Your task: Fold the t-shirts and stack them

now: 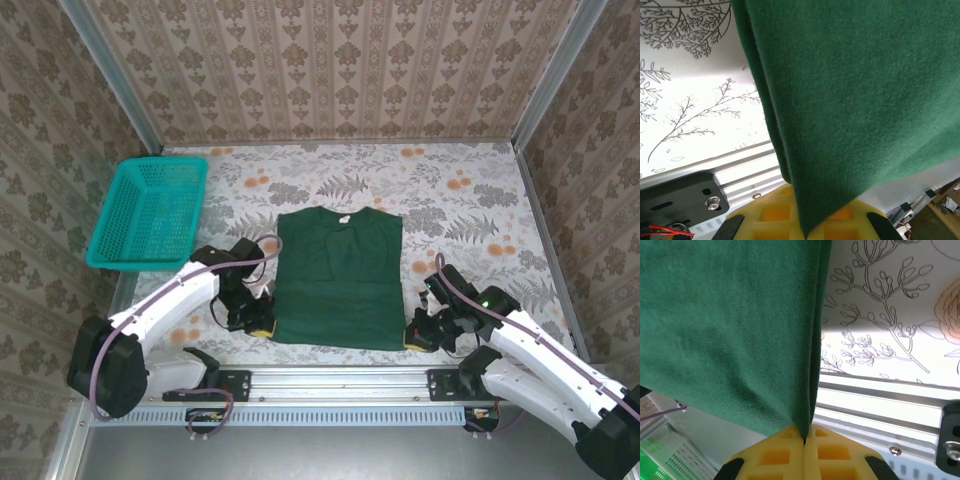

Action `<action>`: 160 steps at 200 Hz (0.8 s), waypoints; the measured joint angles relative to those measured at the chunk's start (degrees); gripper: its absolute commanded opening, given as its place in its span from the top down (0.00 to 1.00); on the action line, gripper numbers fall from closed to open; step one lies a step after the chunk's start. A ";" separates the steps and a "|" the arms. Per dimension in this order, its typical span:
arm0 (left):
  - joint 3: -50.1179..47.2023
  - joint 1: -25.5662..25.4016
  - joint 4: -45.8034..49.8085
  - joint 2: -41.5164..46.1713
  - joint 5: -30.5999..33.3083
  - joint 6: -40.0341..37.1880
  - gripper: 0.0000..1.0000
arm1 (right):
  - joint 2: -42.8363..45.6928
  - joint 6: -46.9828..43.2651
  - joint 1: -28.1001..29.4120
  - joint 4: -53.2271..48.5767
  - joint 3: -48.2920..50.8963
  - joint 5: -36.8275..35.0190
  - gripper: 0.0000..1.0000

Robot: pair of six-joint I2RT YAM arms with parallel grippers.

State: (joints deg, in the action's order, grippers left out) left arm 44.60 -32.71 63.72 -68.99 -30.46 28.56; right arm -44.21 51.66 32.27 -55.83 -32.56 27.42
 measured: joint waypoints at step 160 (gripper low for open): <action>34.38 11.06 -12.48 -28.89 -6.34 7.26 1.00 | -36.59 -5.05 -21.40 7.56 -30.21 -2.38 1.00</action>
State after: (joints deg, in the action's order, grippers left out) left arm 78.98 -21.65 51.24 -97.89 -36.80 35.81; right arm -80.79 46.61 10.87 -48.27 -62.76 25.04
